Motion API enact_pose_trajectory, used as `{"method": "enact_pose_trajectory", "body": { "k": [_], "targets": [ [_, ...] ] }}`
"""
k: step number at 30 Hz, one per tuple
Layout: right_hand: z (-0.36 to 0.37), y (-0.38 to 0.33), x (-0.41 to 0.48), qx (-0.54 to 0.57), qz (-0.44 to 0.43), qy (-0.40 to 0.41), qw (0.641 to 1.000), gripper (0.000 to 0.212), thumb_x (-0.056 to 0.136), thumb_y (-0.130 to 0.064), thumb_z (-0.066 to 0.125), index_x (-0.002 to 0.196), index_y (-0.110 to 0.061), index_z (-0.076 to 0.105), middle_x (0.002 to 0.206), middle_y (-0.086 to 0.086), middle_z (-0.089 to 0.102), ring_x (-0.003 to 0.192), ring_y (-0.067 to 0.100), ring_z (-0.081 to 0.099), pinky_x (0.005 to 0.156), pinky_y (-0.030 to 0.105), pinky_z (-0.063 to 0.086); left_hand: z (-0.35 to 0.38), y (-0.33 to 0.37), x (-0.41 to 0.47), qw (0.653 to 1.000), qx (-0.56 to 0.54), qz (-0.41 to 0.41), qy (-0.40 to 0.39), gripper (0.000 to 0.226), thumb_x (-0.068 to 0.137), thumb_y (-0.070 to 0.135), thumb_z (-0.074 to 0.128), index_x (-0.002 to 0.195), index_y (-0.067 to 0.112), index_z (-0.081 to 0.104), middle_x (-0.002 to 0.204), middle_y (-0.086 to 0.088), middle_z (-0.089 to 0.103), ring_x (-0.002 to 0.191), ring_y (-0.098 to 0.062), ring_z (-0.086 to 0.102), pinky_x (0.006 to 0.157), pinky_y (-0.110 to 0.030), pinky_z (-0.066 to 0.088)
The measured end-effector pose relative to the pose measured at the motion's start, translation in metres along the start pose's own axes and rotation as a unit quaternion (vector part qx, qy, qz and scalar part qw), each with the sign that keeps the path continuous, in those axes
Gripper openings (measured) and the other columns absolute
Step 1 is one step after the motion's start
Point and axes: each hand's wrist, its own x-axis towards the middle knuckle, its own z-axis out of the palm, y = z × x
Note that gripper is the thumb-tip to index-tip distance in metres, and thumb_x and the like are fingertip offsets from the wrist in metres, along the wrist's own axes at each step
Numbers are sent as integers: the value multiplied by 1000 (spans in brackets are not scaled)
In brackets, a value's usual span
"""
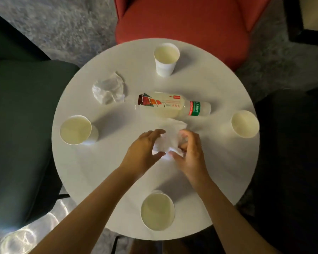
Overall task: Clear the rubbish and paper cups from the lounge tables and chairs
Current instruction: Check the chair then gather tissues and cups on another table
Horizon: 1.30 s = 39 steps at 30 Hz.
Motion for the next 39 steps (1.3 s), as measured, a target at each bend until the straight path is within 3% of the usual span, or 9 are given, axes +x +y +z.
{"method": "enact_pose_trajectory", "body": {
  "k": [4, 7, 12, 15, 18, 22, 25, 32, 39],
  "targets": [
    [4, 8, 0, -34, 11, 0, 999, 69, 67, -21, 81, 126, -2, 50, 120, 20, 52, 105, 32, 55, 82, 37, 53, 11, -7, -3, 999, 47, -4, 20, 38, 79, 24, 69, 114, 12, 60, 111, -10, 64, 100, -26, 57, 82, -27, 43],
    [1, 10, -3, -102, 18, -14, 995, 51, 68, -24, 81, 109, -1, 62, 103, 20, 60, 92, 35, 57, 76, 39, 50, 16, -2, -15, 989, 133, 0, 58, 34, 79, 25, 70, 110, 13, 65, 115, -16, 59, 101, -35, 52, 81, -36, 45],
    [1, -7, -3, -49, -8, -44, 998, 28, 70, -6, 77, 92, 2, 63, 86, 16, 63, 75, 27, 59, 66, 14, 35, 13, 6, -18, 996, -24, -81, 40, 40, 83, 18, 65, 122, 11, 56, 109, -14, 59, 85, -20, 56, 75, -17, 39],
    [1, -21, -4, -24, -48, -70, 996, 47, 65, -6, 81, 105, 2, 58, 98, 19, 58, 80, 14, 50, 67, 15, 41, 7, 13, -19, 988, -97, -98, 74, 48, 74, 11, 73, 115, 2, 49, 98, -6, 61, 77, -17, 57, 69, -12, 44],
    [-2, -28, -4, -9, -62, -104, 993, 60, 59, -8, 84, 110, 1, 55, 105, 20, 51, 86, 21, 52, 68, 21, 44, 3, 16, -26, 985, -112, -117, 66, 33, 73, -5, 66, 101, -3, 48, 90, -5, 60, 80, -27, 64, 69, -19, 49],
    [2, -28, 1, -80, -62, -106, 989, 46, 68, -20, 81, 105, -5, 60, 106, 16, 54, 97, 29, 53, 73, 29, 47, -3, 16, -30, 983, -139, -118, -6, 35, 74, -14, 40, 102, 3, 55, 100, -9, 67, 97, -24, 65, 84, -30, 51],
    [9, -25, 3, -144, -72, -101, 982, 39, 74, -21, 77, 108, -8, 61, 110, 13, 57, 102, 28, 52, 75, 28, 45, -13, 12, -29, 991, -89, -97, -27, 33, 79, -2, 47, 106, 12, 58, 104, -4, 68, 99, -19, 64, 86, -28, 50],
    [14, -61, 22, -108, -105, -72, 986, 25, 61, -3, 77, 83, -5, 64, 83, 11, 61, 75, 26, 57, 62, 22, 38, -96, -16, 9, 993, -7, -48, 109, 22, 79, 12, 57, 100, 17, 61, 83, 2, 68, 77, -18, 64, 74, -31, 52],
    [67, -151, 92, -88, -134, -18, 987, 26, 62, -5, 77, 84, -8, 65, 86, 10, 64, 80, 27, 56, 69, 27, 42, -181, -76, 29, 988, 33, -52, 145, 22, 80, 7, 57, 101, 9, 62, 100, -8, 67, 90, -26, 61, 77, -32, 47]
  ]
}}
